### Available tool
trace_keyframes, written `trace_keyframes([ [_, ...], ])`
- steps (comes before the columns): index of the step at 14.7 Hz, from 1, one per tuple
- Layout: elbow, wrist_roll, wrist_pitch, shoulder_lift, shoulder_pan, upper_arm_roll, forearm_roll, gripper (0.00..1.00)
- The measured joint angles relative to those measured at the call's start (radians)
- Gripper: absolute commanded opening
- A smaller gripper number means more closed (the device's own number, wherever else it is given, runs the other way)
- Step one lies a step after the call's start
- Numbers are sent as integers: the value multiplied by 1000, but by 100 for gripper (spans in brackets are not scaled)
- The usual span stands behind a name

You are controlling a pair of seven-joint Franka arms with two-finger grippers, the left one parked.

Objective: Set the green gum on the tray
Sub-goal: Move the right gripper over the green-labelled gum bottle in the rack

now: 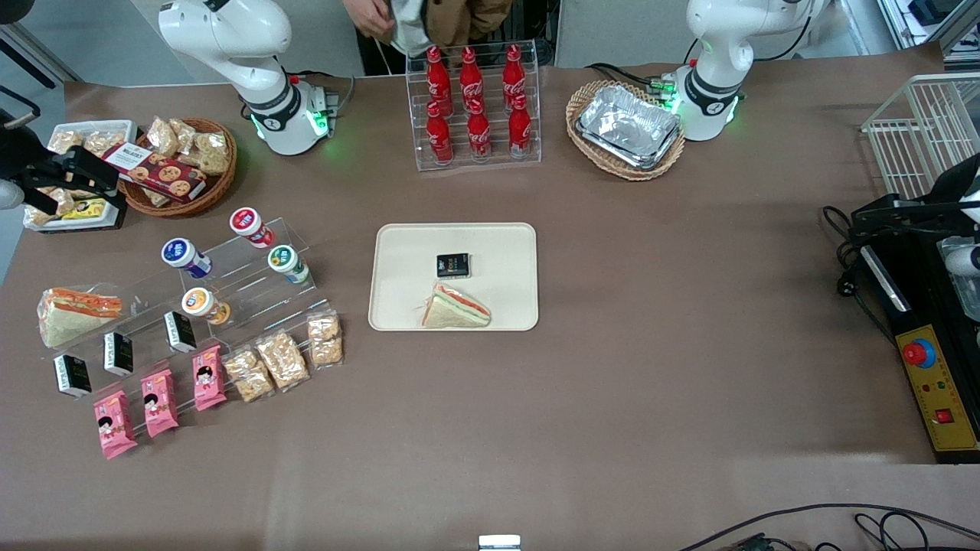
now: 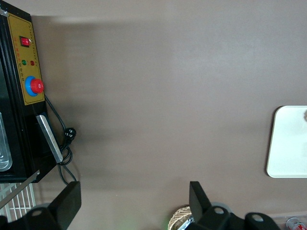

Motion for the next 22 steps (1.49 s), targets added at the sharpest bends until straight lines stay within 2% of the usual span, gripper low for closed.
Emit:
trace_keyframes([
  [8,0,-15,0,12,7,1,1,100],
  [11,0,-134,0,21,55,5,2,100],
  [15,-17,-183,-5,23,77,7,26,100],
  [17,-65,-182,12,20,91,8,29,100],
  [22,-364,-110,247,-67,120,59,31,100],
])
